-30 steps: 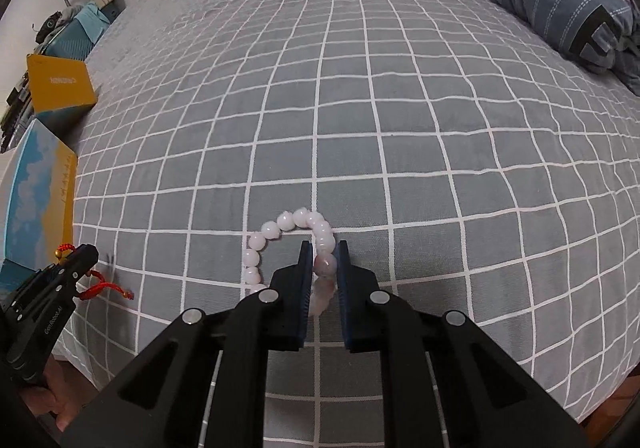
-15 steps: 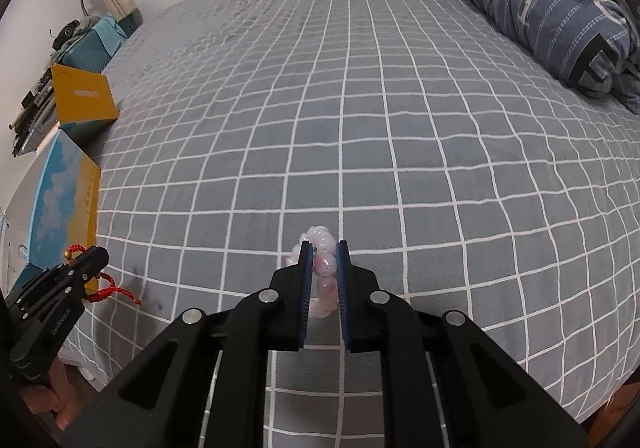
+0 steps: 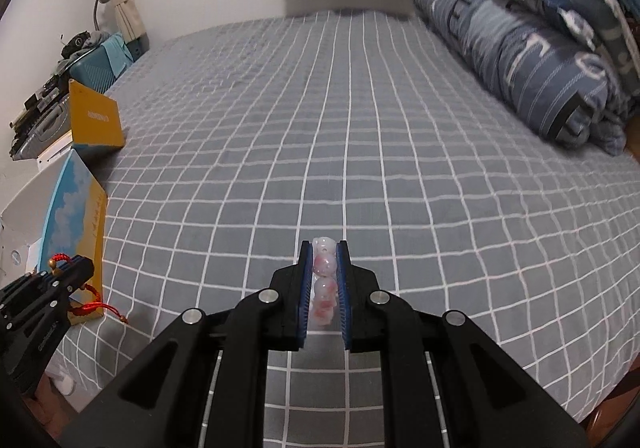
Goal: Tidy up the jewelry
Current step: 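Carry the red string and pink bead bracelets over the white box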
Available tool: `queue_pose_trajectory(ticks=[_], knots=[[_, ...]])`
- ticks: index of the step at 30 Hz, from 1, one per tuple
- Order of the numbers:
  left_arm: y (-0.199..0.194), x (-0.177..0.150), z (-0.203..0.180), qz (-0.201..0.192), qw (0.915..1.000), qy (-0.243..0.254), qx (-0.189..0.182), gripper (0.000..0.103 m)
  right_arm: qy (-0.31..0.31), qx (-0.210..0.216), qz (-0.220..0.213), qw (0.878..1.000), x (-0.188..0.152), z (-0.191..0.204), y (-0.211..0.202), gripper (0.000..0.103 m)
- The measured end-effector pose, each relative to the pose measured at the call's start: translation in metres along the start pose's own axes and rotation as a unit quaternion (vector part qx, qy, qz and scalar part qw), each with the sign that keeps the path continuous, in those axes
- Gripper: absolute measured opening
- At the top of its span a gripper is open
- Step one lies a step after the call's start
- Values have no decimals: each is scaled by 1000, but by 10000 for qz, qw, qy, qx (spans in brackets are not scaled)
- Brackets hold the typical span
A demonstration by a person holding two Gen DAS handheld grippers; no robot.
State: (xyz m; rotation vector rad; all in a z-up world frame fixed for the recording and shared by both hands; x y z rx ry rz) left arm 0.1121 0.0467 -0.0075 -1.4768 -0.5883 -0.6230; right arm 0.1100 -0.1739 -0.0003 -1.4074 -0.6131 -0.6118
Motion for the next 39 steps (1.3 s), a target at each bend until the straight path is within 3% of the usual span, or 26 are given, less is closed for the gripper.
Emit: queue_pose_trajectory(ticks=[12,22,32,39], knots=[[-28,14,20,-261,9994,-78,234,9,-207,14,-416,9989,20,29,-25,11],[-49,21,48,-443,9977,-232,460,9,-526,269,-571,9966,33,78,-34,11],[-69,22,101,-591,9930,-643,799,9,-760,684,-690,9924,44,150,-41,11],[-94,18,164,-710,9855,-1021,1153,9,-978,1023,-787,9868,51,211,-50,11]])
Point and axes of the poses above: each gripper's, at about its wrist camera, not at the fingertips, and y roughly the way its jaws point, z to its left, x to its top, the point moved 7 cm from there along y, roughly the way its jaws point, and after that the axes turned 3 degrees about -z, right-handed, at the moved point
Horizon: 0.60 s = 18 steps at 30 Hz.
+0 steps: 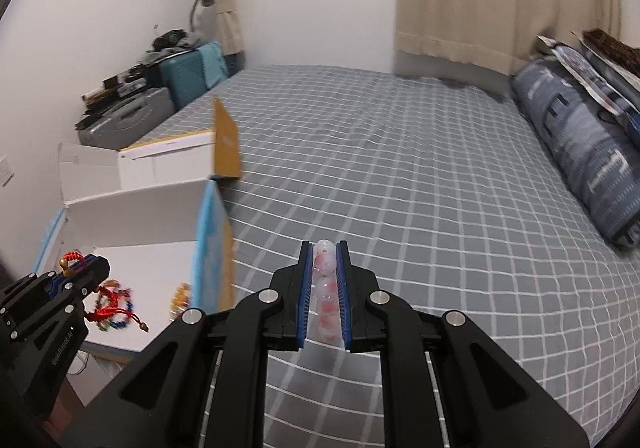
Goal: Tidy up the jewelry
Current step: 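Carry the red string and pink bead bracelets over the white box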
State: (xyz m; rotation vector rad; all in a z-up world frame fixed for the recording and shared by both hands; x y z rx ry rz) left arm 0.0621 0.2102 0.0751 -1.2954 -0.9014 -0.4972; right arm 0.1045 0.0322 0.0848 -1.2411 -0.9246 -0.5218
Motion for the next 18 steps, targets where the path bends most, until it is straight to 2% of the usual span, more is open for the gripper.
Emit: queue_pose_trajectory(ticks=[9,14,18], knots=[[-13,14,86,-70,9974,-483,537,9,-284,518,-72,9982,13,86,7,11],[-9,17,113,46,9953,-718,655,9,-474,811,-99,9955,13,132,12,11],[2,9,127,148,9935,-897,683,9,-620,958,46,9935,4,163,27,11]])
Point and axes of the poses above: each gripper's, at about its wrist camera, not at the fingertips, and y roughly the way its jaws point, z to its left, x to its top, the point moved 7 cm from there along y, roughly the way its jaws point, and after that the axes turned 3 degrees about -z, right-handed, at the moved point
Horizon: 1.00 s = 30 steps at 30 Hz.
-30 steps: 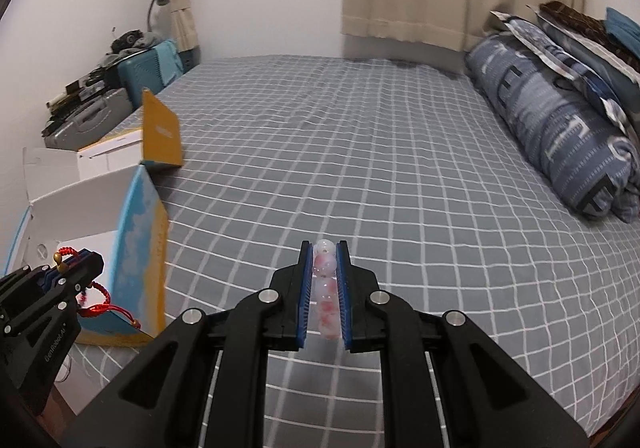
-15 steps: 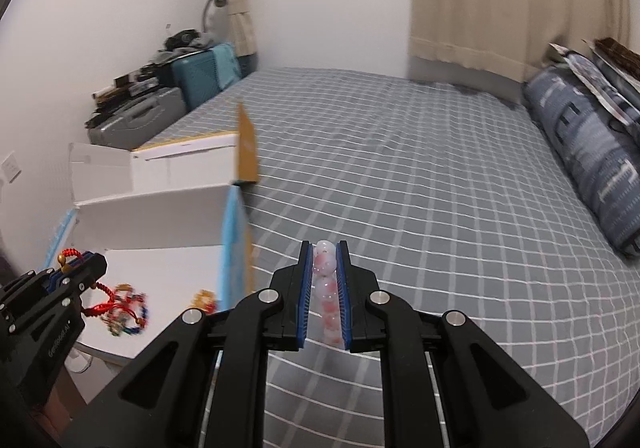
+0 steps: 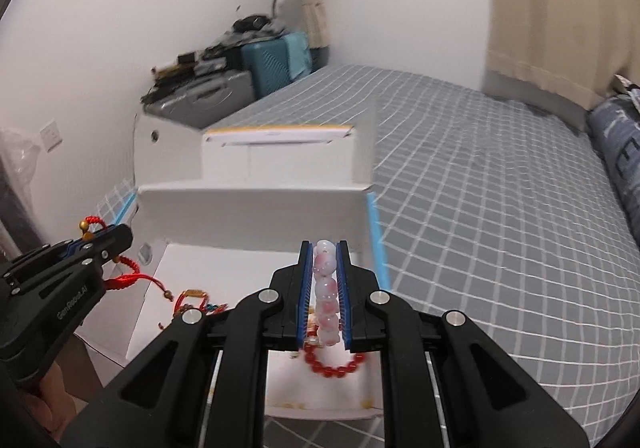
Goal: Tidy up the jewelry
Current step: 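Carry the red string and pink bead bracelets over the white box, then open both tools to drop the bracelets into the box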
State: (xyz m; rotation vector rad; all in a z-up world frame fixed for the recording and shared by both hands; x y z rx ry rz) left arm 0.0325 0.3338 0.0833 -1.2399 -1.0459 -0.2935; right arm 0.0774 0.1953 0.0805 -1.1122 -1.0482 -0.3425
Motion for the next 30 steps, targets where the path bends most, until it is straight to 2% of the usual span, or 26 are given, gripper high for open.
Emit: queue_pose_trajectory(ticks=[5,13,28,29,30], knots=[[25,-20,19,262,9996,-14,78,9,-121,12,337,9994,-16,21,35,11],[51,-40,44,607,9980,-64,167,9,-242,-82,860,9960,-47,29,74,11],[67,-54,41,810,9966,70,150,11,-145,-19,1141,9934,-60,36,93,12],[66,-54,41,804,9966,61,148,12,-137,-12,1134,9935,-59,36,93,15],[64,-54,41,788,9968,48,142,15,-142,2,1129,9935,-58,37,93,27]])
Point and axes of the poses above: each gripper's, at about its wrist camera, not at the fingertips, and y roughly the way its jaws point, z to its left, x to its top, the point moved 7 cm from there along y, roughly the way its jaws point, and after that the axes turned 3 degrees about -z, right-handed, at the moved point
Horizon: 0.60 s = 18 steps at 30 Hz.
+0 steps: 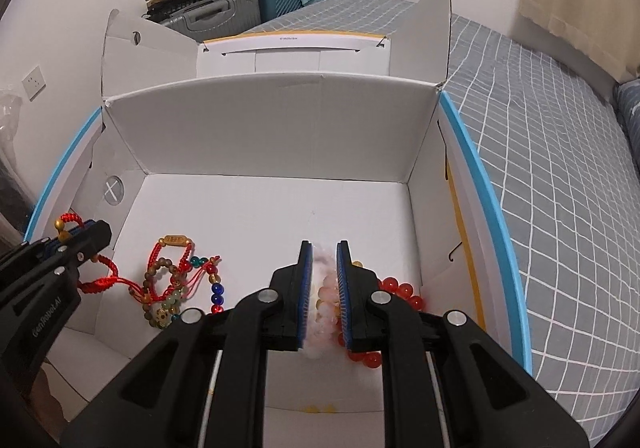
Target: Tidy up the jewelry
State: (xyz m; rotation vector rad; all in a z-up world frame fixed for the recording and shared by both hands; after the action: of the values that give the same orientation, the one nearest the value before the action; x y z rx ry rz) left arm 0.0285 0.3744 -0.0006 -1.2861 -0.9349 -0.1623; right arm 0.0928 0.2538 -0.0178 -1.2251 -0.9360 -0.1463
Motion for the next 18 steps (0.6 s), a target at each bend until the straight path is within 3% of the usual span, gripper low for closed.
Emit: queue_pose_trajectory(ticks=[1,2,4,6,9,18], knots=[[-2,0,0,-20,10000,-2,0,21,5,5,-31,10000,0,0,-2,43],[-5,1,0,-74,10000,-12,19,26,20,13,-77,10000,1,0,-4,48],[-12,2,1,-194,9998,-32,67,52,33,65,-222,9997,3,0,-11,58],[-22,5,4,-345,9993,-48,146,64,-21,84,-292,9995,5,2,-16,65],[-33,6,7,-470,9987,-56,175,71,-78,50,-432,9990,7,3,-25,76],[-77,6,16,-966,9952,-117,77,97,-8,-48,-724,9974,2,-3,-62,95]])
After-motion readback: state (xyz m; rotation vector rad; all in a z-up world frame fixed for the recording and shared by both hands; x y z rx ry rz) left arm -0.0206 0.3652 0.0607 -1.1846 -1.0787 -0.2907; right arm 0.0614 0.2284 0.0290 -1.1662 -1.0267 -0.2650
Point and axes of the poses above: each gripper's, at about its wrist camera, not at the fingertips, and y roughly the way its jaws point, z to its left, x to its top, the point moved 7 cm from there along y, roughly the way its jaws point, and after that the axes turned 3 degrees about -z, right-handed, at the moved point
